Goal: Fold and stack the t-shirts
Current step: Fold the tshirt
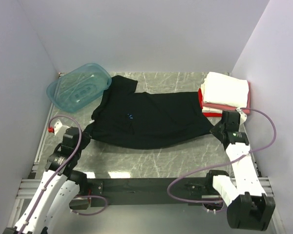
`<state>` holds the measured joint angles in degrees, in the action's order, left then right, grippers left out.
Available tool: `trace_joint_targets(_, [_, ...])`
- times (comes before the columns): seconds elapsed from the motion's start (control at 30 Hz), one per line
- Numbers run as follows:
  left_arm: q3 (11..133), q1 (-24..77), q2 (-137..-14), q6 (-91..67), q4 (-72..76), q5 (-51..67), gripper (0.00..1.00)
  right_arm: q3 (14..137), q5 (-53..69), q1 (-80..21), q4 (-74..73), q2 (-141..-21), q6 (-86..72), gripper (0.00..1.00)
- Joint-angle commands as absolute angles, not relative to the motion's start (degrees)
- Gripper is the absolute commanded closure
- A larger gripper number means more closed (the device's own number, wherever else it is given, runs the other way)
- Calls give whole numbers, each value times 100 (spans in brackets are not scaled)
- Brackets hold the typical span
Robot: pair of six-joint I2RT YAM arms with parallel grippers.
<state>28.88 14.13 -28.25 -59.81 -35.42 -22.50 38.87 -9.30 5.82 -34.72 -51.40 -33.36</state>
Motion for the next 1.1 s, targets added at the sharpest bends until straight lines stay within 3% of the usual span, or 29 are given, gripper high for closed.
trace_joint_targets(0.0, [3208,1809,-2663,-6467,-3954,-2847,99,3815,-1046,624,-3674,-4764,-3524,100])
trace_joint_targets(0.33, [3419,2979,-2399,-7365,-4895,-3656,99,3832,-1318,580,-3788,-4474,-3665,100])
trace_joint_targets(0.47, [3524,3129,-2400,-7427,-5027,-3621,72,3806,-1608,580,-3788,-4369,-3779,100])
trace_joint_targets(0.5, [3585,3155,-2382,-7392,-5062,-3621,56,3780,-1661,589,-3788,-4342,-3805,91])
trace_joint_targets(0.57, [3656,3164,-2364,-7322,-5089,-3621,45,3727,-1775,589,-3710,-4254,-3867,76])
trace_joint_targets(0.6, [3761,3164,-2373,-7278,-5124,-3638,36,3709,-1810,589,-3700,-4237,-3885,63])
trace_joint_targets(0.7, [3981,3155,-2399,-7199,-5308,-3823,22,3761,-1933,589,-3656,-4289,-3867,52])
trace_joint_targets(0.8, [4017,3164,-2556,-6936,-5037,-3937,17,3902,-2074,580,-3630,-4456,-3771,48])
trace_joint_targets(1.07, [3174,3225,-4252,-6372,-2659,-3095,18,3657,-1249,352,-2594,-5219,-3384,47])
